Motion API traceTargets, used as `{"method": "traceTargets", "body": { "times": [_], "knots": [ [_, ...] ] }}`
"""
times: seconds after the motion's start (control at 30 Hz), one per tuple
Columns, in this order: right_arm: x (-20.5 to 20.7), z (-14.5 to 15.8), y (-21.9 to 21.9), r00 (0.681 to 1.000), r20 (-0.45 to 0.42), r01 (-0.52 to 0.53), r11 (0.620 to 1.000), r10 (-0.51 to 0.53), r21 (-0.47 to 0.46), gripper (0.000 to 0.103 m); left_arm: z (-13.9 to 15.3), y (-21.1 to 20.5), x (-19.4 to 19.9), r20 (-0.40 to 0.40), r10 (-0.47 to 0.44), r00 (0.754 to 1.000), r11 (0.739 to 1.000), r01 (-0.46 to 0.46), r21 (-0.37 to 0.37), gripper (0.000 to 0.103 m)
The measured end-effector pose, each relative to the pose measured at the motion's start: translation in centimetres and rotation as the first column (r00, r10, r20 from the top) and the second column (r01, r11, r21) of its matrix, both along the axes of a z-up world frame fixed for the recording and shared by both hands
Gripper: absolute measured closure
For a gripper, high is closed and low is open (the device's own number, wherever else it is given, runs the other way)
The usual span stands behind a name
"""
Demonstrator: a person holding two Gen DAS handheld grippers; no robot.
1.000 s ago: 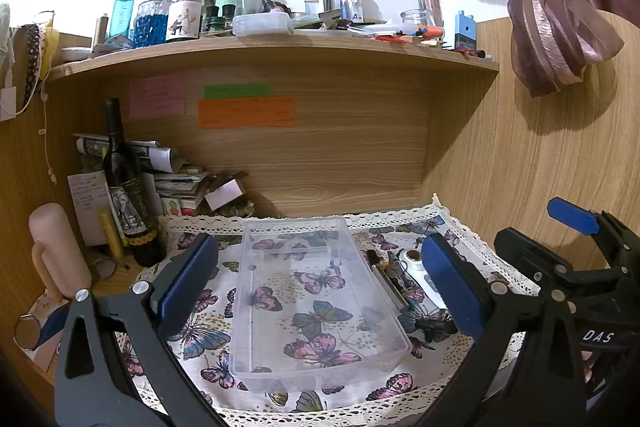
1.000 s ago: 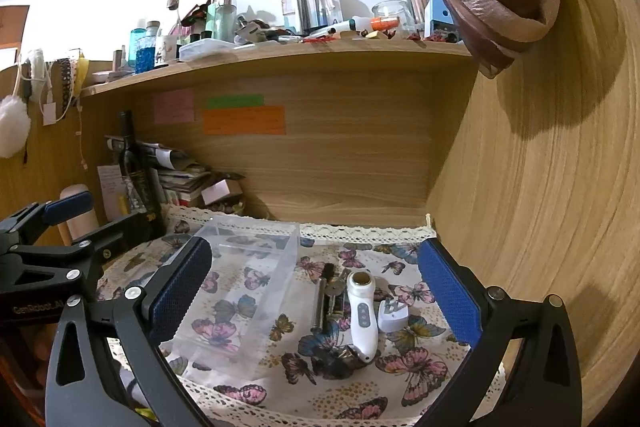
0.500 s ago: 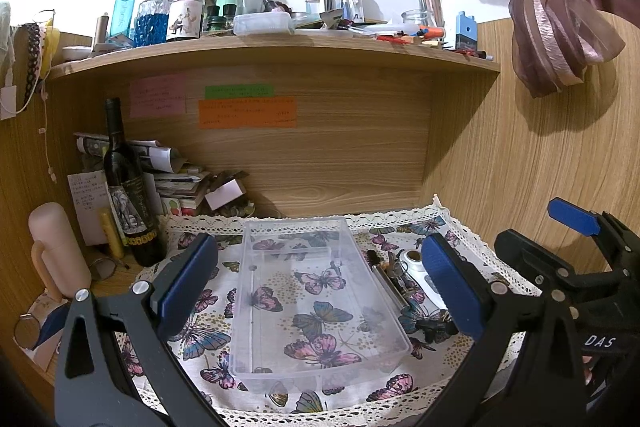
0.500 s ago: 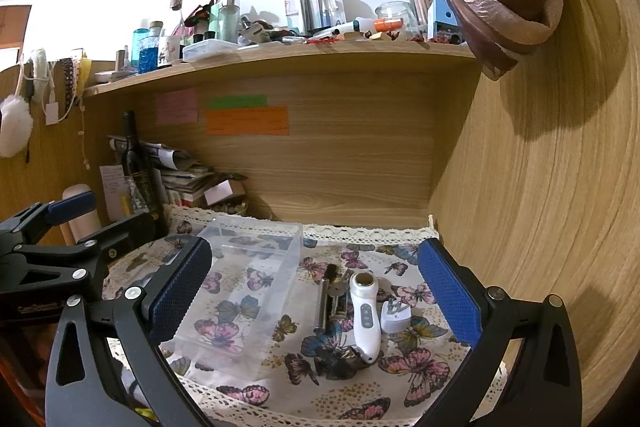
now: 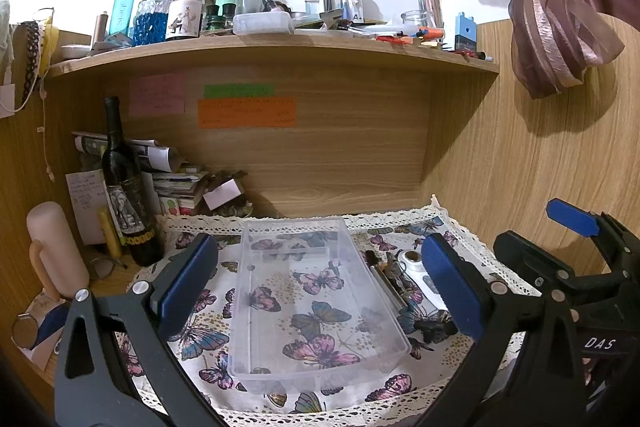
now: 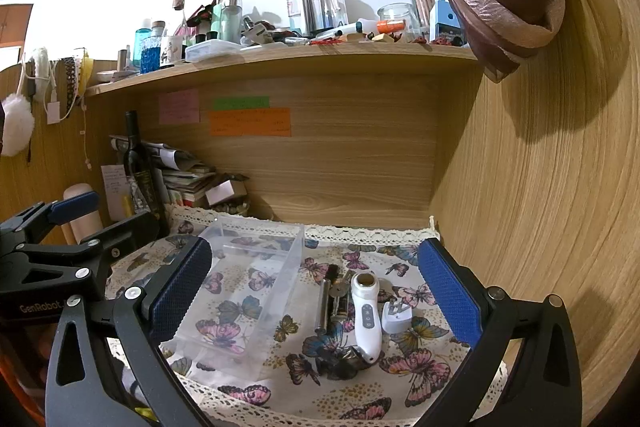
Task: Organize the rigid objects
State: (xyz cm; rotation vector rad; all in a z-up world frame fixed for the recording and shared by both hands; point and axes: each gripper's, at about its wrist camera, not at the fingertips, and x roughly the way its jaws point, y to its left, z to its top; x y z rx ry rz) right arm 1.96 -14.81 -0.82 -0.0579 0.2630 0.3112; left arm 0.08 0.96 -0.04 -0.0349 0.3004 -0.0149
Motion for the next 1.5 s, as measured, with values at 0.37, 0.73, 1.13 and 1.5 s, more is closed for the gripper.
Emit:
{"method": "traceTargets", "body": {
  "times": [0.37, 0.73, 1.13, 1.5],
  "knots": [
    [0.0, 0.0, 0.1, 1.000, 0.000, -0.001, 1.000, 0.001, -0.001, 0.000, -0.1, -0.4, 0.2, -0.003, -0.006, 1.000, 1.000, 0.006, -0.001, 0.000],
    [0.8, -0.4, 0.2, 1.000, -0.018, 0.002, 1.000, -0.003, -0.020, 0.000, -1.0, 0.2, 1.5, -0.035, -0.016, 0.999, 1.000, 0.015, -0.025, 0.000],
    [4.9, -1.9, -0.5, 0.993, -0.106, 0.049, 0.999, -0.051, -0.020, 0.003, -2.3, 4.2, 5.0, -0.125, 0.016, 0.992, 0.999, -0.021, -0.042, 0.018],
    [9.3, -3.9, -1.6, 0.960, -0.241, 0.127, 0.989, -0.142, -0.077, 0.028, -5.6, 9.0, 11.3, -0.349, -0.022, 0.937, 0.998, -0.001, -0.067, 0.037]
  ]
}}
